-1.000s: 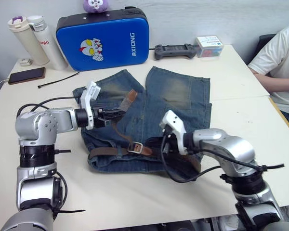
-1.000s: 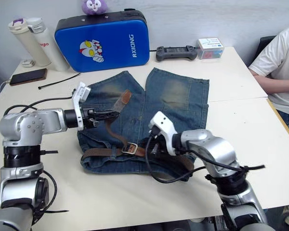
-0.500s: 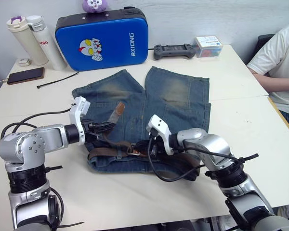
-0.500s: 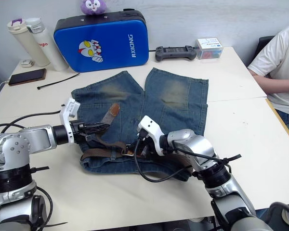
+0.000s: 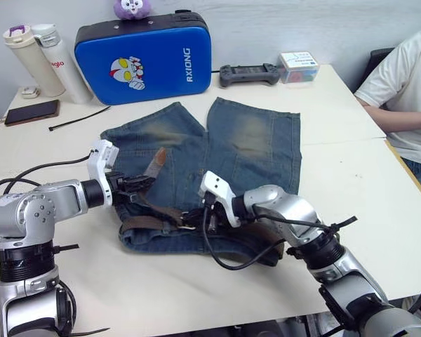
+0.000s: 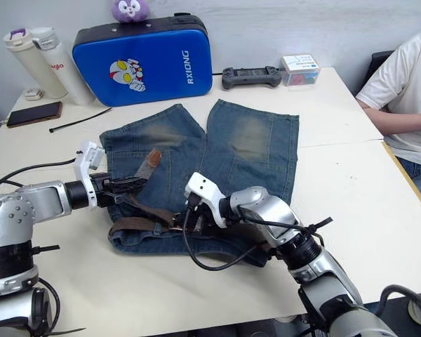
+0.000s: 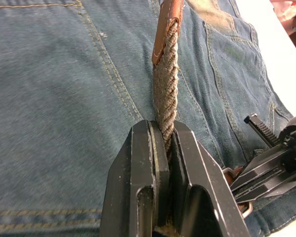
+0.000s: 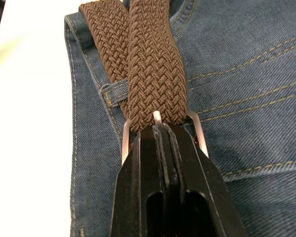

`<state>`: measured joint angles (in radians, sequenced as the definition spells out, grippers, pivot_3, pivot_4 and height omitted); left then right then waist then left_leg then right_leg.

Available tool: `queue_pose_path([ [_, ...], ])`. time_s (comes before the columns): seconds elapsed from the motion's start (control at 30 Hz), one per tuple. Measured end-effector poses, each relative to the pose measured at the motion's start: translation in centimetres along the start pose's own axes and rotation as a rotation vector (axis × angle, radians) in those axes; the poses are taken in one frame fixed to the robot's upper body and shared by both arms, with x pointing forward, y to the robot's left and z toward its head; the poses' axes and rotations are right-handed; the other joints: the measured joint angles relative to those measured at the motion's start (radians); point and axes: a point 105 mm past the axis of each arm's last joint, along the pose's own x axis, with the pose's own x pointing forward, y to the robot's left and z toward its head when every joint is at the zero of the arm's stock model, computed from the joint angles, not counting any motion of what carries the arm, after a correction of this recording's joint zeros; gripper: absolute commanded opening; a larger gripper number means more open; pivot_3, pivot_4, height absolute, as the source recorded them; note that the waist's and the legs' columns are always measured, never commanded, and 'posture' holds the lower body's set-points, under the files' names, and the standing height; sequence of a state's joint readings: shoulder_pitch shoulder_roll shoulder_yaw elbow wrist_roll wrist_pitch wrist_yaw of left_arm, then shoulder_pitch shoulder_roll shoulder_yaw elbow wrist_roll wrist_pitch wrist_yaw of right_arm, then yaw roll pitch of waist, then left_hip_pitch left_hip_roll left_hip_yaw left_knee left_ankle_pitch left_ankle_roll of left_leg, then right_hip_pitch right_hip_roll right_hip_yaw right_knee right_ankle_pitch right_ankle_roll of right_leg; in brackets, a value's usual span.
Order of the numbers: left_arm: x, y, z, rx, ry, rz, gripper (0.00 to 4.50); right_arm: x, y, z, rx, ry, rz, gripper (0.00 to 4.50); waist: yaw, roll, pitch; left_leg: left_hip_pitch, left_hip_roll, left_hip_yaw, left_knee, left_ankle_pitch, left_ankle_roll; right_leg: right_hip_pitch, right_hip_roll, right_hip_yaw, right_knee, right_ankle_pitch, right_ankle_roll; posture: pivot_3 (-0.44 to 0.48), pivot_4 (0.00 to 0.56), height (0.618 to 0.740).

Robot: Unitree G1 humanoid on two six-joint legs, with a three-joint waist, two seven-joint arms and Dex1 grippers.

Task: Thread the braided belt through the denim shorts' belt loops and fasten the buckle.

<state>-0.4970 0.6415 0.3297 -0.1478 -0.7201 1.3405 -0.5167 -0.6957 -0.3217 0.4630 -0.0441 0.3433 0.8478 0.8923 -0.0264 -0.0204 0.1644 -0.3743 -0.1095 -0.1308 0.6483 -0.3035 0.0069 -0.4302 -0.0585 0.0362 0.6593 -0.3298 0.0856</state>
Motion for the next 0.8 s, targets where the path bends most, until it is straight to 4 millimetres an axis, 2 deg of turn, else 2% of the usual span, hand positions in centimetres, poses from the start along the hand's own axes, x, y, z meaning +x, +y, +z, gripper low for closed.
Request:
queue_pose_path([
  [0.2,0.3,-0.1,0.0,0.012,-0.001,-0.014,0.0,-1.5,-1.0,1.4,-0.011,-0.016,-0.039,0.09,-0.001,0.0,0.0,0.0,0.0,0.0,0.0,0.0,0.0,0.0,0.0,0.0,0.0,0.0,0.0,0.0,0.15,0.74],
  [0.8,0.4,0.1,0.0,0.014,0.001,-0.024,0.0,-0.3,0.1,0.7,0.046,-0.011,0.02,0.09,-0.001,0.0,0.0,0.0,0.0,0.0,0.0,0.0,0.0,0.0,0.0,0.0,0.0,0.0,0.0,0.0,0.15,0.74],
])
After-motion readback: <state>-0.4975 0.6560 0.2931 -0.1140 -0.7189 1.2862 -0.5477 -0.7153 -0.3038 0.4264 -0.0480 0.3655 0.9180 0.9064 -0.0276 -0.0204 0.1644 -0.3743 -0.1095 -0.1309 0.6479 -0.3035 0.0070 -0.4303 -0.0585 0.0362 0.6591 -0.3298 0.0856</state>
